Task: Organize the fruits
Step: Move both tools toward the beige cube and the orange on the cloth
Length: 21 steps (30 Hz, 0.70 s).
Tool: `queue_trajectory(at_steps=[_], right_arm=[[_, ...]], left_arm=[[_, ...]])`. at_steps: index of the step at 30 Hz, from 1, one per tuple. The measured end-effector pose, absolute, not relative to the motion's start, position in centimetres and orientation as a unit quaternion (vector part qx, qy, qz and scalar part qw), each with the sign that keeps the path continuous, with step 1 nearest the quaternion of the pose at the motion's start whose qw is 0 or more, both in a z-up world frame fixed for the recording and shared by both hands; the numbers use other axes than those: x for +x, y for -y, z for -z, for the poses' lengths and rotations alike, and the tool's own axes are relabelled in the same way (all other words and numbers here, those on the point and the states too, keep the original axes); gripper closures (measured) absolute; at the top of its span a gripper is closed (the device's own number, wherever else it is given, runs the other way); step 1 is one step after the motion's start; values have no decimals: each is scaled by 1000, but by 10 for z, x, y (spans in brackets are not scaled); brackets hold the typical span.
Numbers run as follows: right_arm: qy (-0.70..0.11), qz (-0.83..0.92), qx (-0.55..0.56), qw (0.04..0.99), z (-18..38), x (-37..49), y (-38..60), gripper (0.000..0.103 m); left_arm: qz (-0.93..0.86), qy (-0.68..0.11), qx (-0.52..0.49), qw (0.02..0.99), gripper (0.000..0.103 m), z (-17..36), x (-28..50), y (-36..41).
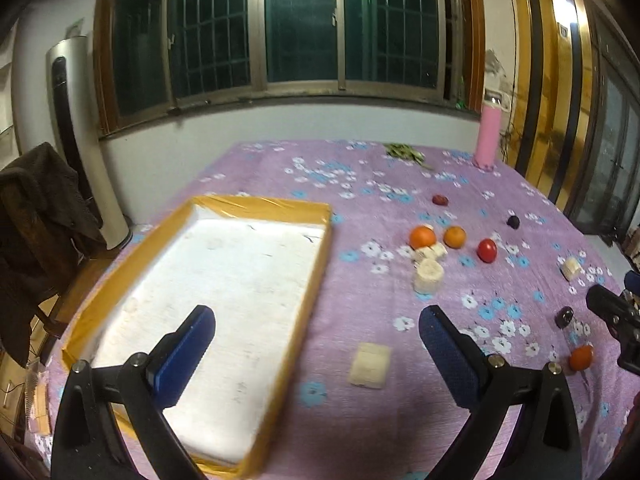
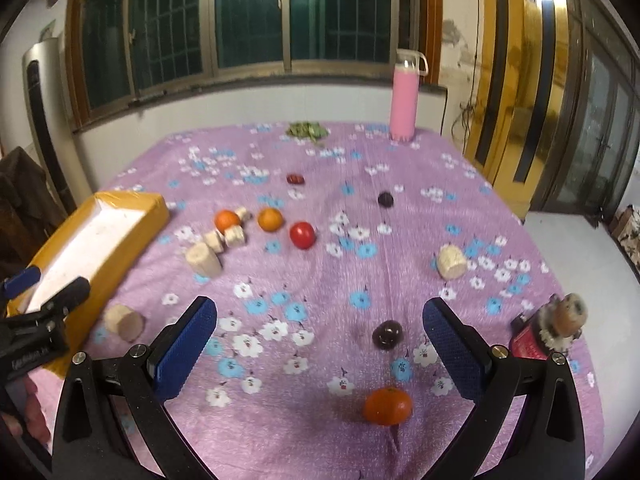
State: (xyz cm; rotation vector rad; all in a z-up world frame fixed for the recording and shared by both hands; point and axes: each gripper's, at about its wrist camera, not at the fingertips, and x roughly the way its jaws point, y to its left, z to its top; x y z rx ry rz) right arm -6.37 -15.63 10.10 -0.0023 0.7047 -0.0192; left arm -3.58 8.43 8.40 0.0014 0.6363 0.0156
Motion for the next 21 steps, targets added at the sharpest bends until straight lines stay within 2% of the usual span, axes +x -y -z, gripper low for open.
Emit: queue_trajectory(at_steps=[21], right_arm=[[-325,6,13,946,-97,-97,166,0]], left_arm=[[22,-295,-5,955,0,-80,-57,-77]])
